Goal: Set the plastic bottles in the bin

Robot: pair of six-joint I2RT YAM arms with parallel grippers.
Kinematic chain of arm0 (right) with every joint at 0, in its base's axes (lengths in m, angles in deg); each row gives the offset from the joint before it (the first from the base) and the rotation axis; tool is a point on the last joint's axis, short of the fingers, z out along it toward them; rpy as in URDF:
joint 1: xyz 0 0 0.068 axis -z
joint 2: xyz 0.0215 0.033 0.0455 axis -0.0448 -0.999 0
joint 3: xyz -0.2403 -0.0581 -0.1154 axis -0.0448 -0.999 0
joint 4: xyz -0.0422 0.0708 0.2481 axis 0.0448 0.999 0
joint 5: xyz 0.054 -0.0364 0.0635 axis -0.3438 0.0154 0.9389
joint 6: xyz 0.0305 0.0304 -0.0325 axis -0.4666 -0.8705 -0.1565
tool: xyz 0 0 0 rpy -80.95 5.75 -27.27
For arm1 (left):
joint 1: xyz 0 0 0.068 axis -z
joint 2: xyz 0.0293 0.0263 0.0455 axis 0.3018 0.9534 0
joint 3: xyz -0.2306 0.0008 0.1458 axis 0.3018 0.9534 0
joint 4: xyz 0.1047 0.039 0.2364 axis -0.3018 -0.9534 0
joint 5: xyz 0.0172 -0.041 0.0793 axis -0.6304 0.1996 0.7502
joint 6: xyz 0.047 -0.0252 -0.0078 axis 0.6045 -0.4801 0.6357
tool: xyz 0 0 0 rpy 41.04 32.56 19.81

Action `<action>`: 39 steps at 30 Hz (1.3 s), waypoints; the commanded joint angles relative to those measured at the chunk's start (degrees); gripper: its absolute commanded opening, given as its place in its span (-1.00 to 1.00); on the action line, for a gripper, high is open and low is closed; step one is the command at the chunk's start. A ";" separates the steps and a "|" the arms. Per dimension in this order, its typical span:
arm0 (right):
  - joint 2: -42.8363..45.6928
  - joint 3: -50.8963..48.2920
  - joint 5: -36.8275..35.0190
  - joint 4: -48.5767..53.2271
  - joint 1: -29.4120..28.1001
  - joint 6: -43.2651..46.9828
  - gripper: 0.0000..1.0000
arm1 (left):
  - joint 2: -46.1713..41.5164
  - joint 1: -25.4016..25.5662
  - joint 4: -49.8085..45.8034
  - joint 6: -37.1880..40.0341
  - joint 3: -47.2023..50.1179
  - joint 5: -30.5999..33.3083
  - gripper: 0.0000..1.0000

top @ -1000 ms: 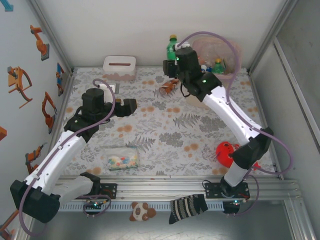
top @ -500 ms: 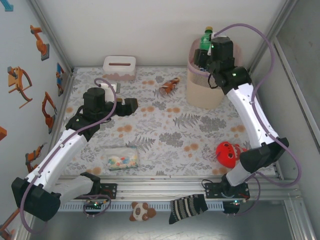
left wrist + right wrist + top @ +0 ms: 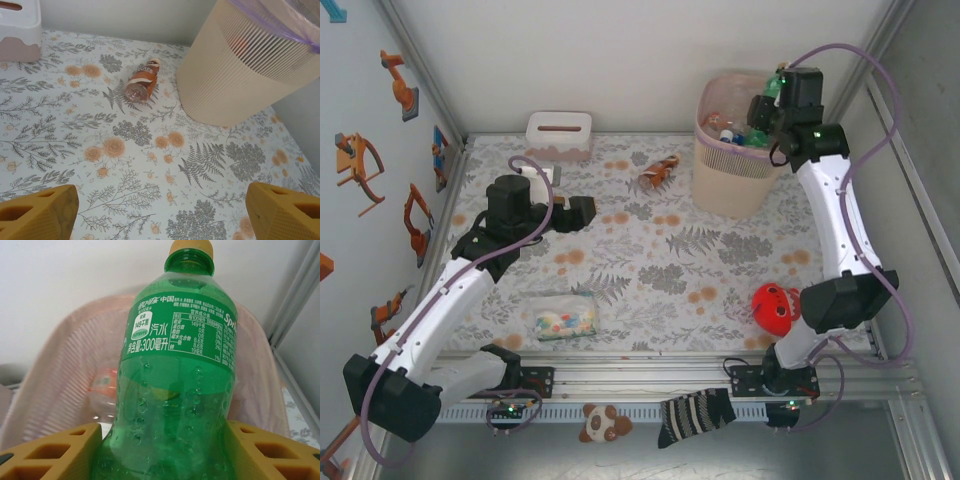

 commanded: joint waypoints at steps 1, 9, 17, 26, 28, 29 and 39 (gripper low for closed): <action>-2.68 3.44 2.46 2.11 1.70 3.34 0.10 | 0.44 -0.53 1.20 -0.54 -1.56 -1.22 0.74; -8.50 6.50 8.95 2.49 5.58 9.66 0.16 | 0.97 -0.80 1.02 -0.54 -1.95 -2.12 0.74; -9.45 8.20 6.88 2.86 6.12 11.66 0.55 | 0.89 -0.99 1.31 -0.58 -1.97 -2.01 0.74; -6.44 9.62 4.36 2.63 6.12 10.17 0.71 | 1.33 -1.11 1.44 -0.92 -2.18 -2.36 0.74; -5.85 9.62 4.01 2.08 6.12 10.08 0.64 | 1.34 -1.06 1.77 -0.96 -2.09 -2.36 0.74; -5.71 9.62 3.95 1.81 6.12 10.07 0.60 | 1.36 -1.06 1.73 -0.98 -1.97 -2.37 0.74; -9.37 9.43 2.32 1.97 6.12 10.75 0.05 | 0.64 -1.08 1.93 -1.33 -1.28 -2.27 0.74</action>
